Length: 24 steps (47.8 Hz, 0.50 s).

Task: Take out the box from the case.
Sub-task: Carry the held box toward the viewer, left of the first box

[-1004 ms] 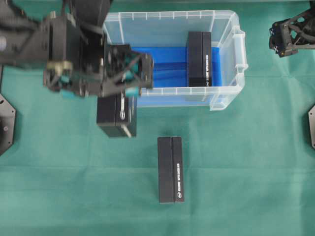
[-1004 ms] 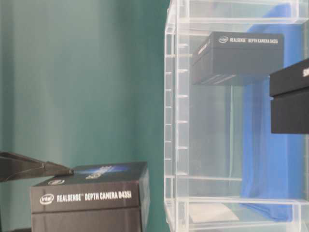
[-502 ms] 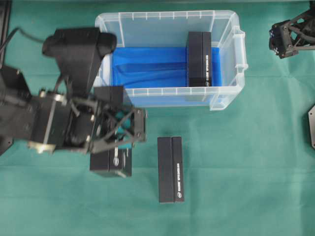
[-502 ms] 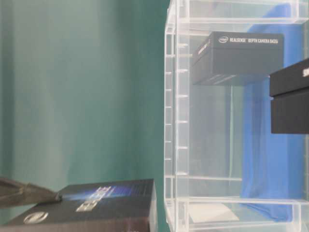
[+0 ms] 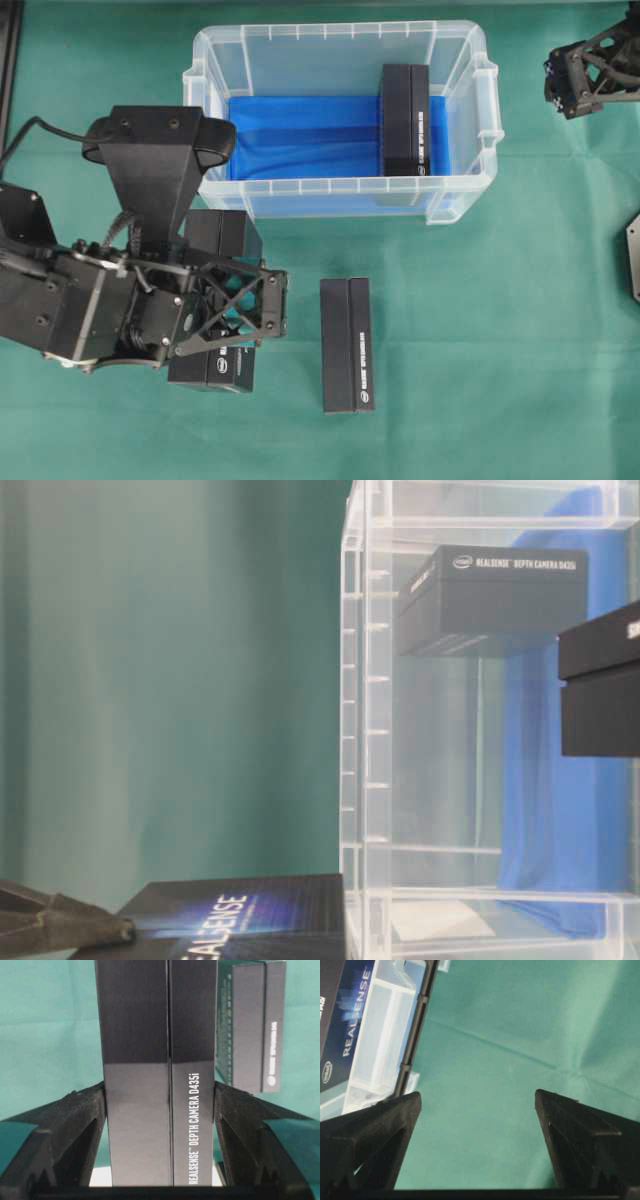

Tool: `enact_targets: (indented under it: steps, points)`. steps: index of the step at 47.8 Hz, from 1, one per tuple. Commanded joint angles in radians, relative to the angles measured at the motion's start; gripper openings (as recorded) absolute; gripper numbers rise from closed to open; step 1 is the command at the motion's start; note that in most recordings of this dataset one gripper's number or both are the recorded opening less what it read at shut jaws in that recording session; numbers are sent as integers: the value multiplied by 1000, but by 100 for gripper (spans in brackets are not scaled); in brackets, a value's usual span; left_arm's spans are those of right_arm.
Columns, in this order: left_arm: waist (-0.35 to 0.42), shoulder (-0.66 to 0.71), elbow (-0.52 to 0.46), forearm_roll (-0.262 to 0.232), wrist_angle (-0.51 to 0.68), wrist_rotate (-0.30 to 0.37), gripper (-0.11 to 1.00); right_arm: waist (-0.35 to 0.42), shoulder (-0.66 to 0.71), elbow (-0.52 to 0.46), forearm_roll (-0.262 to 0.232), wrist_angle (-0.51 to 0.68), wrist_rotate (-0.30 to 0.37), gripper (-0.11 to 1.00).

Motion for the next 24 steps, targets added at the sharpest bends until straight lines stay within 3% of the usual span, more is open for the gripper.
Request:
enact_targets:
  steps: [1,24]
  points:
    - [-3,-21,-12,8,2,-2,64,2,-3,-12,0,-5,2,93]
    - [-5,-8,-8,9,-6,-3,64,2,-5,-12,3,-3,2,93]
